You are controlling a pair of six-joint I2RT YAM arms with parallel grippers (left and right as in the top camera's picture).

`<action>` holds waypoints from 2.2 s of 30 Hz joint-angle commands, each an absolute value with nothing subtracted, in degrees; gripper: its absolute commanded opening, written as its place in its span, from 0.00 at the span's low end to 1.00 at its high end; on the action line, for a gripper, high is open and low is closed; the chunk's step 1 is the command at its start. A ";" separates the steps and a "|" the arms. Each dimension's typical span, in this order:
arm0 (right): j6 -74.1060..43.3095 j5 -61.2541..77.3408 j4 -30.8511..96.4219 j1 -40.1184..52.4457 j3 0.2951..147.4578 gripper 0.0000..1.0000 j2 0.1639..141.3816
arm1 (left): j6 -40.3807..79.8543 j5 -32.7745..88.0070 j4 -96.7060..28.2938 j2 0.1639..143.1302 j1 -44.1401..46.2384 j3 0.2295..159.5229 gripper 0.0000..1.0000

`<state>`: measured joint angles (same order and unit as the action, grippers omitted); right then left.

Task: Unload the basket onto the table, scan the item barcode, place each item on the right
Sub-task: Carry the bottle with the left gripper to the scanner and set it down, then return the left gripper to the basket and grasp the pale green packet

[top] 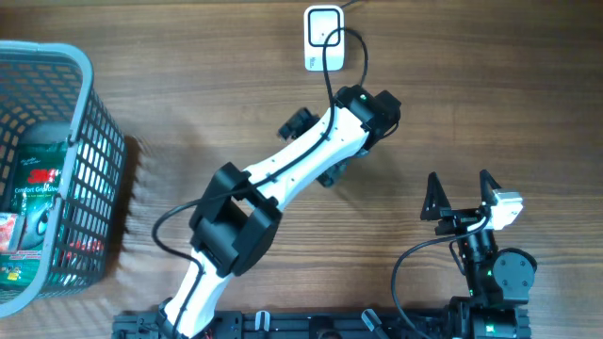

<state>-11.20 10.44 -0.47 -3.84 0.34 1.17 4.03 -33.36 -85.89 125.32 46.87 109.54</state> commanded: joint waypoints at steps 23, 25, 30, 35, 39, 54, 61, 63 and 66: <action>-10.55 10.26 -0.80 -3.81 0.30 1.00 0.80 | 73.91 -26.89 -90.21 79.18 -29.52 106.56 1.00; -10.52 10.26 -0.78 -3.81 0.30 1.00 0.80 | 73.23 -21.74 -88.99 82.94 -32.93 104.14 1.00; -10.52 10.26 -0.80 -3.81 0.30 1.00 0.80 | 61.14 -3.79 -81.14 94.61 -38.50 102.89 1.00; -10.55 10.24 -0.78 -3.81 0.30 1.00 0.80 | 53.71 1.30 -80.03 103.57 -40.56 102.69 1.00; -10.52 10.26 -0.80 -3.81 0.30 1.00 0.80 | 44.21 2.55 -76.20 106.76 -38.89 97.93 1.00; -10.55 10.26 -0.80 -3.81 0.30 1.00 0.80 | 43.27 3.01 -52.23 107.74 -35.09 75.31 1.00; -10.55 10.26 -0.80 -3.81 0.30 0.99 0.80 | 43.27 3.44 -50.57 107.74 -35.09 75.31 1.00; -10.55 10.26 -0.78 -3.81 0.30 1.00 0.80 | 43.35 3.66 -51.00 107.74 -35.09 75.24 1.00; -10.52 10.24 -0.80 -3.81 0.30 1.00 0.80 | 48.45 3.62 -52.77 107.74 -35.09 74.87 1.00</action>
<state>-11.20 10.44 -0.47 -3.84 0.36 1.17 44.25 3.05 -51.64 107.42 -35.24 75.90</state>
